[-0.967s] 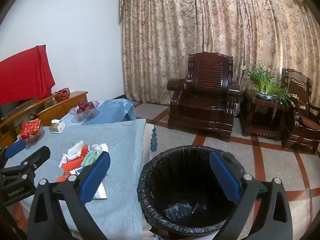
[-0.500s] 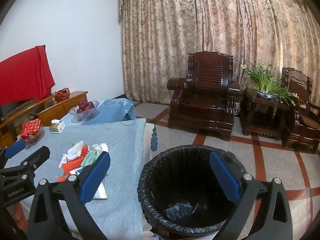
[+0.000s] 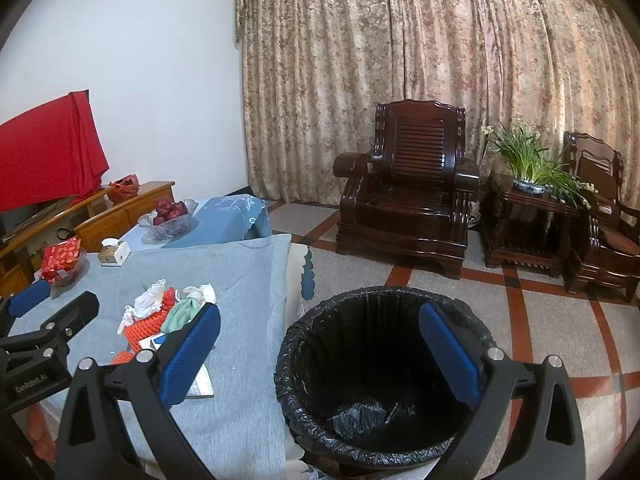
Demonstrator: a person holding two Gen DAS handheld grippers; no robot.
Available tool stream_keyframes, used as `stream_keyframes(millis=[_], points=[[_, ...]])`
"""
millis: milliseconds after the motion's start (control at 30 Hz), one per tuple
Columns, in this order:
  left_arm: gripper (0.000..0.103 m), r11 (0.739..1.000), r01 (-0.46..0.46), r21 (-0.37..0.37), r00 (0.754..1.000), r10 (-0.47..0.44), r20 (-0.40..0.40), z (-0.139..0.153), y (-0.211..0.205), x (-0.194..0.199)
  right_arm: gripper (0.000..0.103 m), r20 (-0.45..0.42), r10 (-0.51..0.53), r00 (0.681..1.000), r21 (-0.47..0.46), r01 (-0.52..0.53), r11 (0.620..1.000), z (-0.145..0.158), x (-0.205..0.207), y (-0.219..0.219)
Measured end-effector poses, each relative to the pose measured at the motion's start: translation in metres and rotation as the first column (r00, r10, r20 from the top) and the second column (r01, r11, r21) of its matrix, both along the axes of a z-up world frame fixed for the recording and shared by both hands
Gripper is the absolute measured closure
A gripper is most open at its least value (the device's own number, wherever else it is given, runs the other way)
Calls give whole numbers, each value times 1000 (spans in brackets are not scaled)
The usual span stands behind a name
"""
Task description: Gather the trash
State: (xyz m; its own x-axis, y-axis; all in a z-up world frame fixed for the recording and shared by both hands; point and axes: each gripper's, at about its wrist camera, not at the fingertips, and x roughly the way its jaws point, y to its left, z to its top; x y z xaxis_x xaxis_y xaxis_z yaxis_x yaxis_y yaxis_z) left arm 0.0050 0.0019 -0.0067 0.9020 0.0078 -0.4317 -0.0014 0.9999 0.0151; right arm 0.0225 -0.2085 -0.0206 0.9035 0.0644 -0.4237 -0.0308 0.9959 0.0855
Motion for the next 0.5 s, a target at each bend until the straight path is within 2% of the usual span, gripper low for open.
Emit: stream_keyframes(millis=[500], points=[[5, 1000, -1, 2, 1000, 1, -3, 1, 0, 0, 6, -2, 0, 1000, 3, 0, 1000, 0, 0, -1]])
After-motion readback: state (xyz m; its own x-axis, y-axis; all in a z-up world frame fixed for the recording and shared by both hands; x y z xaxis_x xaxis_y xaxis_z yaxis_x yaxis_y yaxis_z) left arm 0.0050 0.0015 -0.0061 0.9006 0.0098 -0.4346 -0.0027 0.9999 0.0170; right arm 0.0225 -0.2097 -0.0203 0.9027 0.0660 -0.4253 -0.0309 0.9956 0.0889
